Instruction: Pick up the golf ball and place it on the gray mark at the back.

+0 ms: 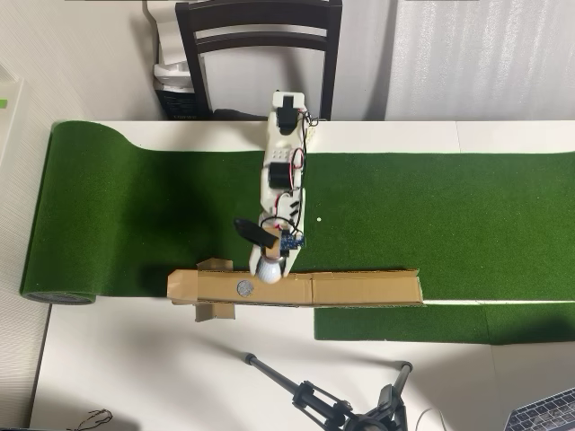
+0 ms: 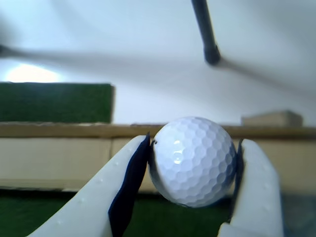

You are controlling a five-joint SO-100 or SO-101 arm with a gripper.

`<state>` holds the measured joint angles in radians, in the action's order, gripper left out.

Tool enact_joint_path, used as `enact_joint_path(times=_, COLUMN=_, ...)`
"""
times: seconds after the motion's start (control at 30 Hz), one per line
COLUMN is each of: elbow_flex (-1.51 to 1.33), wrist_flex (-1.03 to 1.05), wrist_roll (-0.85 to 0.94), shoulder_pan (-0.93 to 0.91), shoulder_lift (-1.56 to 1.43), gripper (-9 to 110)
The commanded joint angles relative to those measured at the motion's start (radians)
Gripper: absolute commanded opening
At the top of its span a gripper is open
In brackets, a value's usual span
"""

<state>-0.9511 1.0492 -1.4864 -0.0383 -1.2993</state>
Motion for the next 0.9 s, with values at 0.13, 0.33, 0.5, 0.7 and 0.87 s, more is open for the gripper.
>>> enact_joint_path(times=0.13, elbow_flex=0.106, wrist_flex=-0.232, wrist_roll=0.163, shoulder_pan=0.006, shoulder_lift=0.015, gripper=12)
enact_joint_path(times=0.33, elbow_flex=0.106, wrist_flex=-0.275, wrist_roll=0.264, shoulder_pan=0.028, shoulder_lift=0.026, gripper=12)
enact_joint_path(times=0.5, elbow_flex=0.095, wrist_flex=-0.288, wrist_roll=0.298, shoulder_pan=0.029, shoulder_lift=0.028, gripper=12)
enact_joint_path(times=0.7, elbow_flex=-0.012, wrist_flex=-0.219, wrist_roll=0.293, shoulder_pan=0.015, shoulder_lift=0.028, gripper=12)
enact_joint_path(times=0.87, elbow_flex=-0.071, wrist_flex=-0.216, wrist_roll=0.307, shoulder_pan=-0.003, shoulder_lift=0.028, gripper=12)
